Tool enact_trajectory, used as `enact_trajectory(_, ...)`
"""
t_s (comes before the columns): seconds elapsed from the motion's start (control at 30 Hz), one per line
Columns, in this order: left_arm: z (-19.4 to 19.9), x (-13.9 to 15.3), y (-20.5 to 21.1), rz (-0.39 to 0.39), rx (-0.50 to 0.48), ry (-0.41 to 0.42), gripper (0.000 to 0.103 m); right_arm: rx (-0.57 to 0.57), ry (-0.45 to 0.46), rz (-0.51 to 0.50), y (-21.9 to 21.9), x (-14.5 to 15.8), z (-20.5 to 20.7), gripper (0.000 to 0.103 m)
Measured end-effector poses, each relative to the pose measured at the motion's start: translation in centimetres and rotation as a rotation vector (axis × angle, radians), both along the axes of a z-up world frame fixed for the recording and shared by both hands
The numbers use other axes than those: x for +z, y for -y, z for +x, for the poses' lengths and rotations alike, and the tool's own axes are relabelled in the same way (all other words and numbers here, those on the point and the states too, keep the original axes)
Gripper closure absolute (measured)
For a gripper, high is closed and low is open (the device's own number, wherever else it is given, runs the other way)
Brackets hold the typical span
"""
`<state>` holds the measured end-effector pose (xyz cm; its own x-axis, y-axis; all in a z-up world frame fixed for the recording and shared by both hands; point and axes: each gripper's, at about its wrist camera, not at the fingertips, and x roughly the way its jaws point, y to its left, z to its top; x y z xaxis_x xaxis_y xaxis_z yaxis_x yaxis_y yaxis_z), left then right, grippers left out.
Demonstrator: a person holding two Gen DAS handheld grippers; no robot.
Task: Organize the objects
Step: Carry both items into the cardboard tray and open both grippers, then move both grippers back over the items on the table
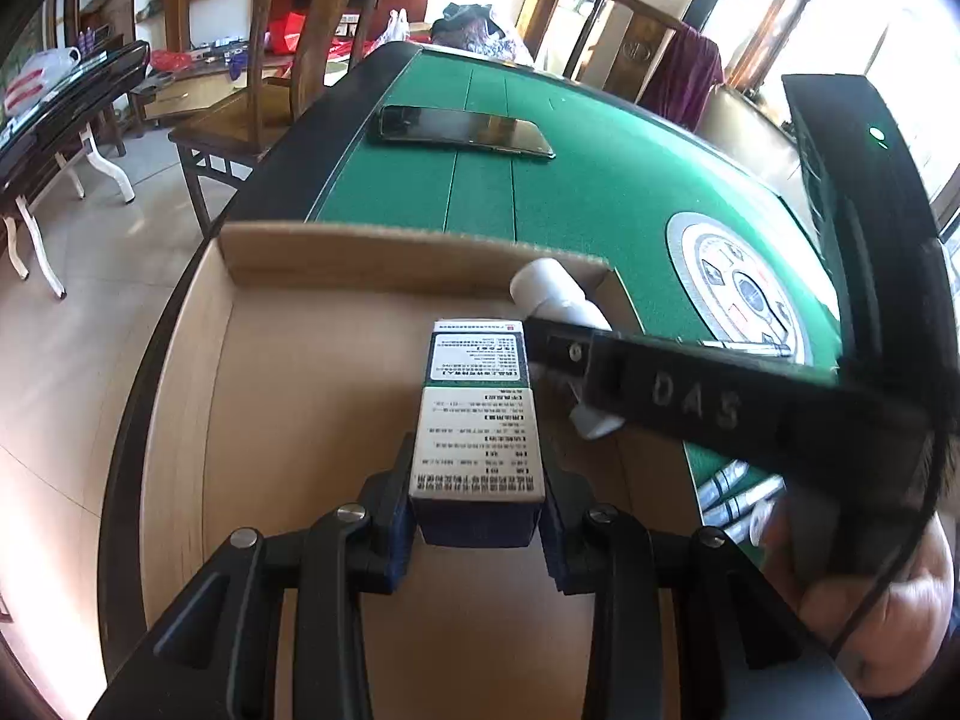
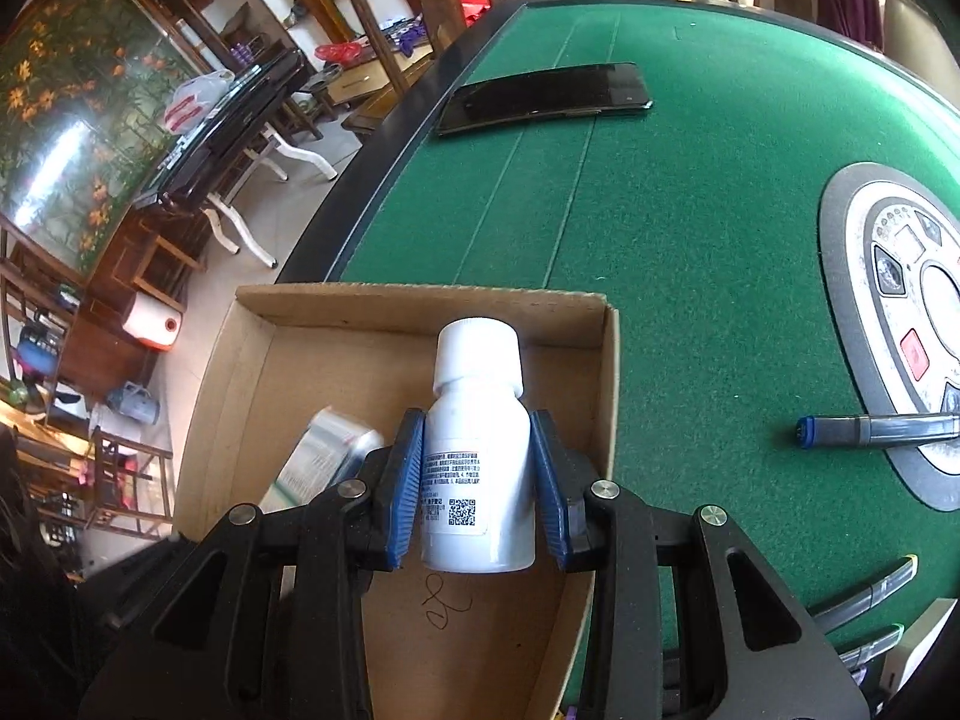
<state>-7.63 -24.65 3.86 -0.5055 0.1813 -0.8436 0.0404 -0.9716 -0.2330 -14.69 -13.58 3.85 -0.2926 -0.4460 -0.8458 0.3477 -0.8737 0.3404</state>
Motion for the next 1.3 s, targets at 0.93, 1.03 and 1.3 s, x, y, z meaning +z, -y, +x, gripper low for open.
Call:
enact_trajectory(0.93, 3.2, 2.0, -0.1, 0.127, 0.013, -0.074, 0.04, 0.016, -0.03, -0.108, -5.1, 4.0, 3.2, 0.068)
enact_trajectory(1.03, 5.2, 3.2, -1.5, 0.115, -0.042, -0.123, 0.038, 0.018, -0.047, -0.162, -8.3, 4.4, 5.6, 0.068)
enact_trajectory(1.3, 8.6, 3.1, -8.2, 0.149, -0.227, -0.122, 0.032, -0.063, -0.115, -0.177, -19.0, 3.8, 12.0, 0.068)
